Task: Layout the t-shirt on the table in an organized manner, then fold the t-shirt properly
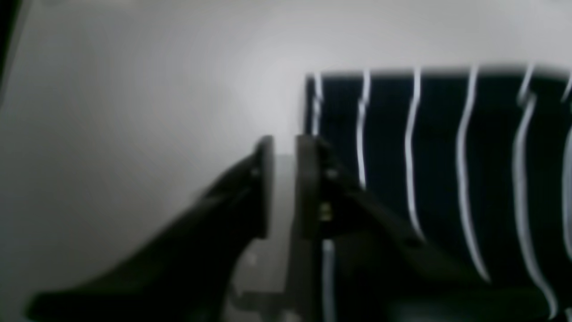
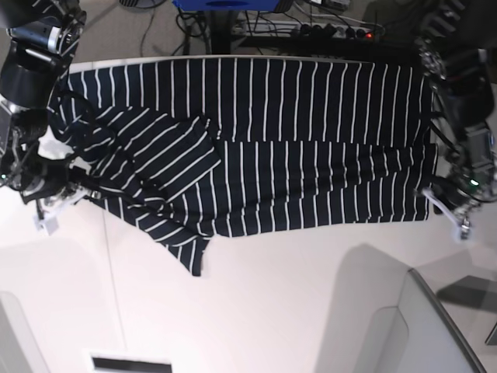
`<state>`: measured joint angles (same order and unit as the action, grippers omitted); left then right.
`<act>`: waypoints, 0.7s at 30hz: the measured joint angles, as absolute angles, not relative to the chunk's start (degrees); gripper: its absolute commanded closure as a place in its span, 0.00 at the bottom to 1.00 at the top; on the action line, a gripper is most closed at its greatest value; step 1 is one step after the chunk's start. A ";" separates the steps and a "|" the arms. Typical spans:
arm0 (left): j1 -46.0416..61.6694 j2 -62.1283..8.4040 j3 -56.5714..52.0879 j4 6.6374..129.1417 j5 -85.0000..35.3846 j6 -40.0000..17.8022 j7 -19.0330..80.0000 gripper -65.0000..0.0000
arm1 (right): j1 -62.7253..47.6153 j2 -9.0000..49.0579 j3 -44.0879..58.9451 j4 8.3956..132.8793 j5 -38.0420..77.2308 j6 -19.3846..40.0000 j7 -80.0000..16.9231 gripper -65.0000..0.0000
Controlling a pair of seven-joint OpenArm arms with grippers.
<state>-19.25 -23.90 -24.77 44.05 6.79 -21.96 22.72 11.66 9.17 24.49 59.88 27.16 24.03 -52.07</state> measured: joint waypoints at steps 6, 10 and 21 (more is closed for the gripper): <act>-27.33 -31.77 -11.53 31.86 0.49 -20.49 21.39 0.36 | 11.70 9.13 24.51 59.88 27.31 24.08 -51.94 1.00; -28.42 -29.67 -5.91 23.53 -5.15 -22.22 14.24 0.12 | 11.66 9.15 24.43 59.88 27.14 24.03 -52.03 1.00; -28.34 -29.71 -5.96 18.63 -6.96 -21.12 11.88 0.09 | 11.66 9.30 24.43 59.88 27.05 24.05 -52.03 1.00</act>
<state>-28.34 -29.71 -5.96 18.63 -6.96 -21.12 11.88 11.66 9.30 24.43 59.88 27.05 24.05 -52.03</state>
